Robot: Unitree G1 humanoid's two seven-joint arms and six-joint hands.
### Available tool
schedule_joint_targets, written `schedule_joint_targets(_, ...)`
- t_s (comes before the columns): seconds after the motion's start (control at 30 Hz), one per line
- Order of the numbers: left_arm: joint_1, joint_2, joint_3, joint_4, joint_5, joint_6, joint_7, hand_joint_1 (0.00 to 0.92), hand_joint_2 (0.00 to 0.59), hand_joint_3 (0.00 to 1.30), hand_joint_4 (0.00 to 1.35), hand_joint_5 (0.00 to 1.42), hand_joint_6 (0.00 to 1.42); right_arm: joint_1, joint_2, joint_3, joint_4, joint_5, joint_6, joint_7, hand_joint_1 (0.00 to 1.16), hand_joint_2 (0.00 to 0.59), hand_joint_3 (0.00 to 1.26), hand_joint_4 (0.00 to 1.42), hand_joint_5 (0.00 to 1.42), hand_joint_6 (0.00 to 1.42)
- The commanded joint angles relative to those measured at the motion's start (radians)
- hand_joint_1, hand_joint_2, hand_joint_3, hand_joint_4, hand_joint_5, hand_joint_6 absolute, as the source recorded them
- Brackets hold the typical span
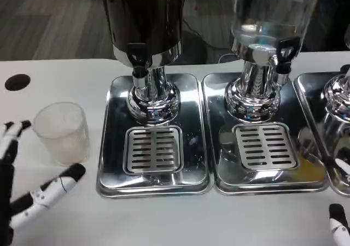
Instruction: Grasp the cup under the faucet to collect the drink, then remove the cup.
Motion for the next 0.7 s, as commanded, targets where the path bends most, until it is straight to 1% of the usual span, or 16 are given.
schedule_joint_targets(0.03, -0.096, 0.033, -0.028, 0.019, 0.079, 0.087, -0.073, 0.031, 0.065, 0.19, 0.13, 0.32, 0.40, 0.011, -0.012, -0.004, 0.009, 0.028, -0.033, 0.013, 0.52, 0.551, 0.14, 0.00, 0.00, 0.00)
schedule_joint_targets(0.2, -0.207, 0.060, -0.054, 0.087, 0.096, 0.157, -0.130, 0.046, 0.070, 0.20, 0.14, 0.34, 0.43, 0.020, -0.021, -0.010, 0.002, 0.046, -0.049, 0.027, 0.52, 0.551, 0.14, 0.00, 0.00, 0.00)
schedule_joint_targets(0.37, -0.329, 0.094, -0.097, 0.215, 0.092, 0.216, -0.162, 0.049, 0.073, 0.20, 0.15, 0.35, 0.44, 0.029, -0.028, -0.017, 0.007, 0.069, -0.066, 0.040, 0.52, 0.551, 0.14, 0.00, 0.00, 0.00)
schedule_joint_targets(0.47, -0.376, 0.098, -0.112, 0.266, 0.088, 0.244, -0.156, 0.048, 0.067, 0.20, 0.15, 0.35, 0.45, 0.033, -0.036, -0.026, 0.023, 0.081, -0.079, 0.046, 0.52, 0.551, 0.14, 0.00, 0.00, 0.00)
schedule_joint_targets(0.6, -0.417, 0.100, -0.128, 0.310, 0.076, 0.281, -0.144, 0.002, 0.052, 0.16, 0.14, 0.35, 0.45, 0.035, -0.042, -0.039, 0.053, 0.103, -0.093, 0.054, 0.52, 0.551, 0.15, 0.00, 0.00, 0.00)
schedule_joint_targets(0.63, -0.434, 0.097, -0.126, 0.331, 0.066, 0.292, -0.139, 0.000, 0.041, 0.14, 0.14, 0.35, 0.46, 0.036, -0.043, -0.042, 0.060, 0.109, -0.098, 0.056, 0.52, 0.551, 0.15, 0.00, 0.00, 0.00)
schedule_joint_targets(0.7, -0.464, 0.091, -0.124, 0.363, 0.049, 0.306, -0.127, 0.000, 0.038, 0.14, 0.13, 0.36, 0.46, 0.041, -0.047, -0.048, 0.074, 0.115, -0.110, 0.058, 0.52, 0.551, 0.15, 0.00, 0.00, 0.00)
